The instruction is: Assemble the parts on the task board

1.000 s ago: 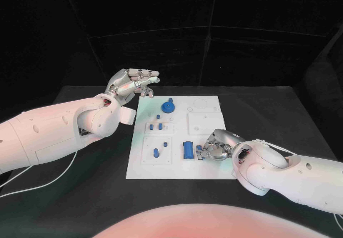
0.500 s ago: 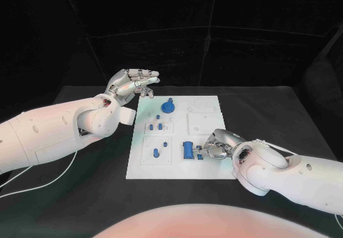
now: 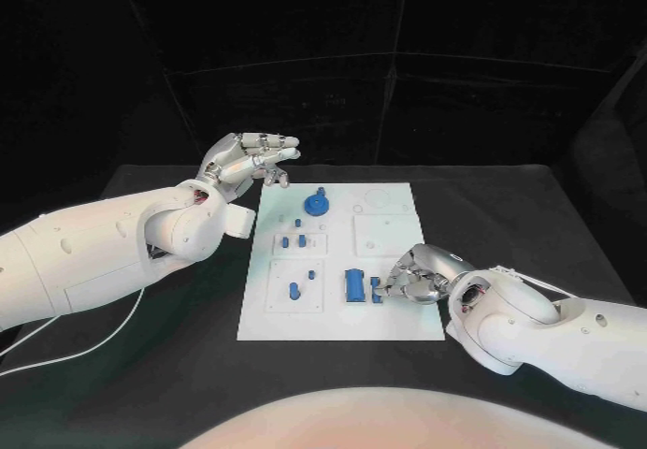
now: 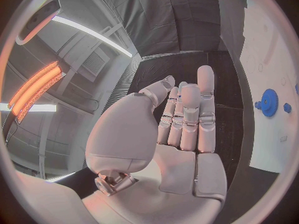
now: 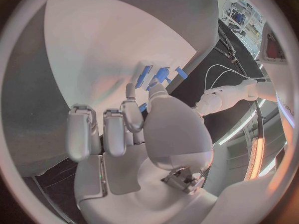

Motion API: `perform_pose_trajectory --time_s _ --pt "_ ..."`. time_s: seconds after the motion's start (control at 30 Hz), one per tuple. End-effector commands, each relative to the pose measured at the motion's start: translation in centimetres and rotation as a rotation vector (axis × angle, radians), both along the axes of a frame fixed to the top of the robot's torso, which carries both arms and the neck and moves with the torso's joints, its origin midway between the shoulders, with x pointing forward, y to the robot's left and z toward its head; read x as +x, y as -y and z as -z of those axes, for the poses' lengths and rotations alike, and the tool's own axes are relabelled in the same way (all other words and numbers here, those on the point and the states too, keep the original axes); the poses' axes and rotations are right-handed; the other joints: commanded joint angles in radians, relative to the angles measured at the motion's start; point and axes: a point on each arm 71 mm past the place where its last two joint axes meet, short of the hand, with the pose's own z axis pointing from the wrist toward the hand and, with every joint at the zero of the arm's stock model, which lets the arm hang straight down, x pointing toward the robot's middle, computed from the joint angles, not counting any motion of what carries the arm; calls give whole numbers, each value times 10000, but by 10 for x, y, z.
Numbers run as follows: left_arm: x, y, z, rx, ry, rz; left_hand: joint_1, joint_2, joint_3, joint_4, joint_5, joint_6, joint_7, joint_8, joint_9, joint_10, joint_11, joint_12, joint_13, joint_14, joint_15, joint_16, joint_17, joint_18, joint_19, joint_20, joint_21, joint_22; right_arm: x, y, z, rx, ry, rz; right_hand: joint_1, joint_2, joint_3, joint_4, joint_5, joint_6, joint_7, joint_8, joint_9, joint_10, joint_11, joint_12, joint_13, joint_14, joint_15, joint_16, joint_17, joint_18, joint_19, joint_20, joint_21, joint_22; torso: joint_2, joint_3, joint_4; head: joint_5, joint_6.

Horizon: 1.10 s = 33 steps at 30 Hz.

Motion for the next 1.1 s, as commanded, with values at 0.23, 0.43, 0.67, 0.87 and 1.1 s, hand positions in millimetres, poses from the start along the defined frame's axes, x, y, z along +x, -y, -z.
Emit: perform_pose_trajectory --time_s 0.23,0.43,0.67,0.87,1.1 --pt "5 -3 0 -321 -78 -152 -491 -99 -613 330 -23 -297 45 -27 -37 -438 146 -23 -104 -1524 232 -1488 -1240 90 -971 184 -962 -517 40 17 -14 6322 -654 169 2077 537 275 -722 45 -826 581 -740 -521 -3423 555 -6347 -4252 -2116 558 -6248 -6660 1342 -4797 481 -5664 -4552 -270 -66 54 -173 488" --pt "19 -10 5 -478 -179 -644 -530 -15 -1229 624 -34 -501 107 -124 -35 -671 419 -321 -130 -3006 794 -4806 -2828 28 -2927 717 -3218 -2064 93 39 -26 8836 -334 825 3018 655 512 -940 -610 -969 1071 -1081 -1223 -4491 1374 -9270 -7751 -4547 1645 -10531 -9017 1116 -6637 1332 -9175 -6806 -582 -144 129 -272 866" --pt "46 -19 12 -375 -85 -1521 -142 274 -2007 807 -18 -453 100 -444 -41 -572 577 -1110 -134 -2868 1233 -7766 -4213 185 -4284 1499 -5176 -3869 150 48 -36 10078 728 1354 2879 831 652 -1497 -553 -819 978 -1059 -2449 -3835 1467 -10261 -10930 -3908 1814 -12750 -11142 1327 -6057 1944 -11355 -8624 -806 -199 124 -238 1397" --pt "62 -19 18 -203 -18 -2092 35 452 -2499 899 -8 -456 8 -623 -47 -595 716 -1574 -138 -2732 1389 -8817 -4678 180 -4483 1631 -5491 -4477 174 45 -33 10269 1076 1516 2496 955 612 -1938 -415 -820 1067 -1061 -3072 -3681 1527 -10525 -11970 -3393 1903 -13452 -12015 1369 -5695 2009 -12443 -9610 -907 -205 109 -212 1771" --pt "65 -15 21 50 -130 -2034 -4151 789 -3064 840 -328 -3662 -555 -1280 -695 -3984 180 -2516 -762 -5839 922 -9594 -5745 -436 -6863 751 -6159 -5413 179 42 -28 9621 1119 1842 -2414 509 1051 -2362 -868 -3961 475 -1688 -3589 -7083 1038 -11246 -12804 -6978 1549 -14272 -13071 736 -8389 1237 -13261 -10907 -871 -189 103 -205 1842"
